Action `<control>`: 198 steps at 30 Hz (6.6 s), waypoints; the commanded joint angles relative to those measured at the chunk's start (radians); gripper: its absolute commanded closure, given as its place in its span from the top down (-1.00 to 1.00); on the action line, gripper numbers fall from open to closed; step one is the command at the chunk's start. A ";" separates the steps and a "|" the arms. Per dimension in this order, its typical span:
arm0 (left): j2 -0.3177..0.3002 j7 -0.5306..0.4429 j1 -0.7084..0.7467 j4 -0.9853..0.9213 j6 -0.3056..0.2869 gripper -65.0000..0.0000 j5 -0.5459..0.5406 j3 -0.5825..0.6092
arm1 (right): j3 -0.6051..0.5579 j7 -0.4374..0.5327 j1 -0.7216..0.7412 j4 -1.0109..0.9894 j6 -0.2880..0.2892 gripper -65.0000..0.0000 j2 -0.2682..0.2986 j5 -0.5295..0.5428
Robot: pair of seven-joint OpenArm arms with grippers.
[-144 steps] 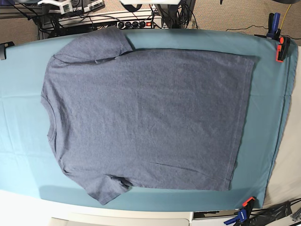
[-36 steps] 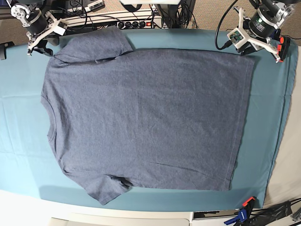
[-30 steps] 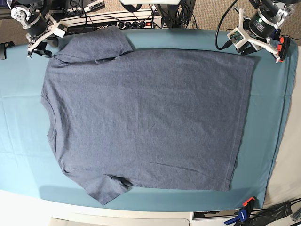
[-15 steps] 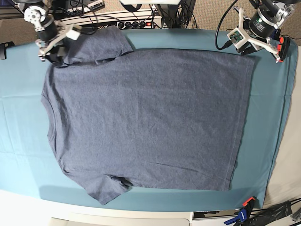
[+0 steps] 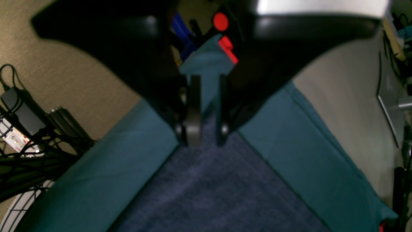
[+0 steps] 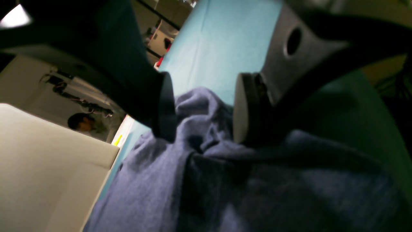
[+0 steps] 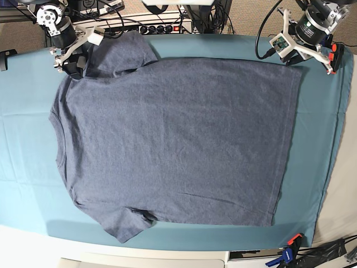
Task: Fold the T-shirt properly
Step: 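Adjust the right gripper's grip on the shoulder corner, then lower the left gripper onto the other shoulder corner and grasp it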
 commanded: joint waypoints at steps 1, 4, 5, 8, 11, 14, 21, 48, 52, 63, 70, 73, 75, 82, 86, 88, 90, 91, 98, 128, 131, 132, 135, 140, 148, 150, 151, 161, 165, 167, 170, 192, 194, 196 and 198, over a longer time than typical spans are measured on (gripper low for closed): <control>-0.008 -0.012 0.009 0.016 0.011 -0.70 0.001 -0.004 | -0.005 -0.010 -0.029 -0.007 0.100 -0.05 0.024 0.014; -0.008 -0.012 0.009 0.016 0.011 -0.70 0.001 -0.004 | -0.005 -0.009 -0.057 -0.007 0.127 -0.05 0.059 0.014; -0.008 -0.012 0.009 0.016 0.011 -0.70 0.001 -0.004 | -0.005 -0.009 -0.071 -0.007 0.128 -0.05 0.070 0.014; -0.008 -0.012 0.008 0.016 0.011 -0.70 0.001 -0.004 | -0.005 -0.008 -0.100 -0.007 0.129 -0.05 0.100 0.014; -0.008 -0.012 0.008 0.016 0.011 -0.70 0.001 -0.003 | -0.006 0.007 -0.111 -0.007 0.172 -0.05 0.116 0.014; -0.008 -0.012 0.009 0.016 0.011 -0.70 0.001 -0.004 | -0.006 0.029 -0.111 -0.007 0.197 -0.05 0.116 0.014; -0.008 -0.012 0.008 0.016 0.011 -0.70 0.001 -0.004 | -0.027 0.047 -0.110 -0.007 0.209 -0.05 0.116 0.011; -0.008 -0.012 0.008 0.016 0.045 -0.70 0.012 -0.004 | -0.137 0.000 -0.109 0.061 0.057 -0.16 0.093 0.029; -0.008 -0.012 0.008 0.016 0.045 -0.70 0.012 -0.004 | -0.137 -0.014 -0.109 0.061 0.032 -0.16 0.094 0.037; 0.003 -0.012 0.009 0.016 0.045 -0.70 0.011 -0.004 | -0.135 -0.085 -0.074 0.060 0.181 -0.16 0.100 0.029; 0.003 -0.011 0.009 0.016 0.044 -0.70 0.012 -0.004 | -0.121 -0.111 -0.074 0.060 0.189 -0.16 0.099 0.054; 0.003 -0.012 0.008 0.016 0.045 -0.70 0.012 -0.004 | -0.092 -0.149 -0.074 0.060 0.137 -0.16 0.099 0.080; 0.003 -0.012 0.008 0.016 0.044 -0.70 0.012 -0.004 | -0.071 -0.179 -0.074 0.060 0.118 -0.16 0.100 0.098; 0.003 -0.012 0.008 0.016 0.044 -0.70 0.012 -0.004 | -0.031 -0.243 -0.074 0.060 0.119 -0.16 0.100 0.127; 0.003 -0.012 0.008 0.016 0.045 -0.70 0.012 -0.004 | -0.031 -0.238 -0.074 0.060 0.119 -0.16 0.099 0.127; 0.003 -0.012 0.008 0.016 0.045 -0.70 0.012 -0.004 | -0.032 -0.214 -0.074 0.060 0.127 -0.16 0.099 0.127; 0.003 -0.012 0.008 0.016 0.045 -0.70 0.012 -0.004 | -0.034 -0.191 -0.074 0.060 0.148 -0.16 0.095 0.127; 0.003 -0.012 0.008 0.016 0.044 -0.70 0.012 -0.004 | -0.034 -0.179 -0.074 0.060 0.160 -0.16 0.093 0.127; 0.003 -0.012 0.006 0.016 0.045 -0.70 0.012 -0.004 | -0.084 -0.150 -0.056 0.060 0.171 -0.16 0.077 0.116; 0.009 0.000 0.006 0.016 0.064 -0.70 0.012 -0.004 | -0.315 -0.156 0.100 0.060 0.163 -0.36 -0.017 0.086; 0.008 0.000 0.006 0.016 0.064 -0.70 0.012 -0.004 | -0.315 -0.150 0.100 0.060 0.163 -0.56 -0.017 0.086; 0.009 0.000 0.006 0.016 0.064 -0.70 0.012 -0.004 | -0.315 -0.150 0.100 0.060 0.163 -0.66 -0.017 0.086; 0.009 0.000 0.006 0.016 0.064 -0.70 0.012 -0.004 | -0.315 -0.150 0.100 0.060 0.163 -0.94 -0.017 0.086; 0.009 0.000 0.006 0.016 0.064 -0.70 0.012 -0.004 | -0.315 -0.155 0.100 0.065 0.158 -1.00 -0.017 0.085; 0.008 0.010 0.010 0.016 0.059 -0.70 0.000 -0.004 | -0.315 -0.193 0.100 0.173 0.080 -1.00 -0.017 0.086; 0.008 0.022 0.010 0.016 0.048 -0.70 0.000 -0.004 | -0.315 -0.194 0.100 0.196 0.080 -1.00 -0.017 0.086; 0.008 0.028 0.010 0.016 0.023 -0.68 0.000 -0.004 | -0.315 -0.195 0.100 0.201 0.080 -1.00 -0.017 0.086; 0.008 0.034 0.014 0.014 -0.020 -0.51 -0.029 -0.004 | -0.262 -0.216 0.100 0.203 0.079 -1.00 -0.016 0.087; 0.003 0.033 0.015 0.014 -0.069 -0.33 -0.029 -0.004 | -0.199 -0.218 0.100 0.203 0.079 -1.00 -0.017 0.106; -0.002 0.033 0.015 0.013 -0.095 -0.33 -0.028 -0.004 | -0.167 -0.218 0.100 0.203 0.079 -1.00 -0.017 0.116; -0.014 0.032 0.014 0.013 -0.097 -0.33 -0.021 -0.004 | -0.126 -0.218 0.100 0.203 0.079 -1.00 -0.017 0.121; -0.189 -0.048 -0.068 -0.261 0.413 -0.33 0.569 0.394 | -0.097 -0.215 0.100 0.203 0.079 -1.00 -0.017 0.120; -0.188 -0.049 -0.109 -0.296 0.412 -0.33 0.570 0.443 | -0.097 -0.216 0.100 0.203 0.079 -1.00 -0.017 0.120; -0.189 -0.049 -0.145 -0.332 0.412 -0.33 0.572 0.485 | -0.097 -0.217 0.100 0.203 0.079 -1.00 -0.018 0.120; -0.189 -0.049 -0.177 -0.366 0.412 -0.33 0.589 0.522 | -0.097 -0.218 0.100 0.203 0.079 -1.00 -0.018 0.120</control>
